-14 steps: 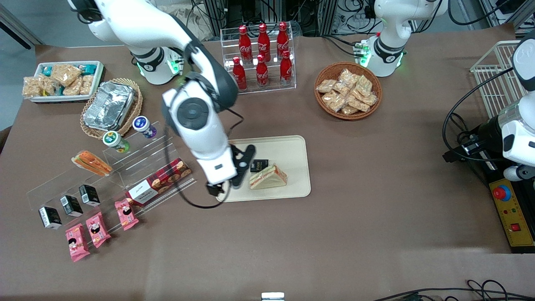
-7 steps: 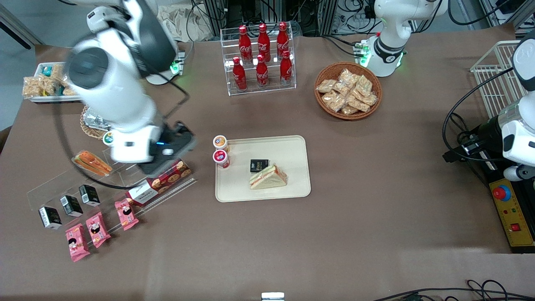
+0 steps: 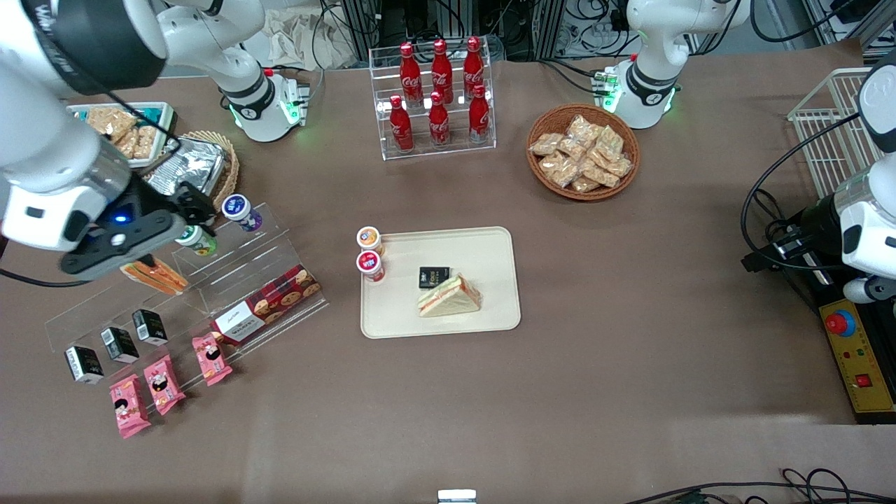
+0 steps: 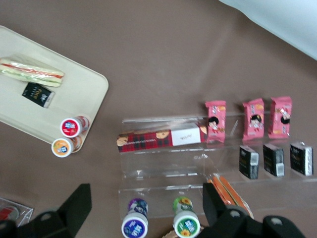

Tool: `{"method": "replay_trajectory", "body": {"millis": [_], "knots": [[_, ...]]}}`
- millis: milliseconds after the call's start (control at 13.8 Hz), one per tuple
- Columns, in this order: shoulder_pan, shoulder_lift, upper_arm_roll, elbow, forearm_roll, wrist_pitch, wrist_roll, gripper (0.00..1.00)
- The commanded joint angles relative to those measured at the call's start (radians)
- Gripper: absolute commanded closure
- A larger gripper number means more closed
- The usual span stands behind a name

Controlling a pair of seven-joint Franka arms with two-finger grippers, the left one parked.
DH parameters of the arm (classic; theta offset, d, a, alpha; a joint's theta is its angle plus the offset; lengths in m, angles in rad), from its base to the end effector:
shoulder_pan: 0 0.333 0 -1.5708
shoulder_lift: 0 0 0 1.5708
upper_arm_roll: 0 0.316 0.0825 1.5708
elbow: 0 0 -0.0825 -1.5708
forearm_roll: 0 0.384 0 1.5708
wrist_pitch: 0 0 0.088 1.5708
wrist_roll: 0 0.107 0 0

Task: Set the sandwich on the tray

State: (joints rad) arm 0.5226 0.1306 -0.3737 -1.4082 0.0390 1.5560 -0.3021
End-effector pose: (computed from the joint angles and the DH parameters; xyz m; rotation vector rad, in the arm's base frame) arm 0.5817 0.1076 0.6297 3.0500 0.7071 0.0397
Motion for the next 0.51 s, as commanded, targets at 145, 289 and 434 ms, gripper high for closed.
{"method": "replay_trajectory", "body": {"millis": [145,289,434], "knots": [[-0.002,-0.028,-0.12,-0.011,0.041,-0.028,0.014,0.0],[-0.067,-0.029,-0.108,-0.011,0.044,-0.047,0.012,0.0],[-0.151,-0.029,-0.029,-0.011,0.05,-0.045,0.017,0.0]]}}
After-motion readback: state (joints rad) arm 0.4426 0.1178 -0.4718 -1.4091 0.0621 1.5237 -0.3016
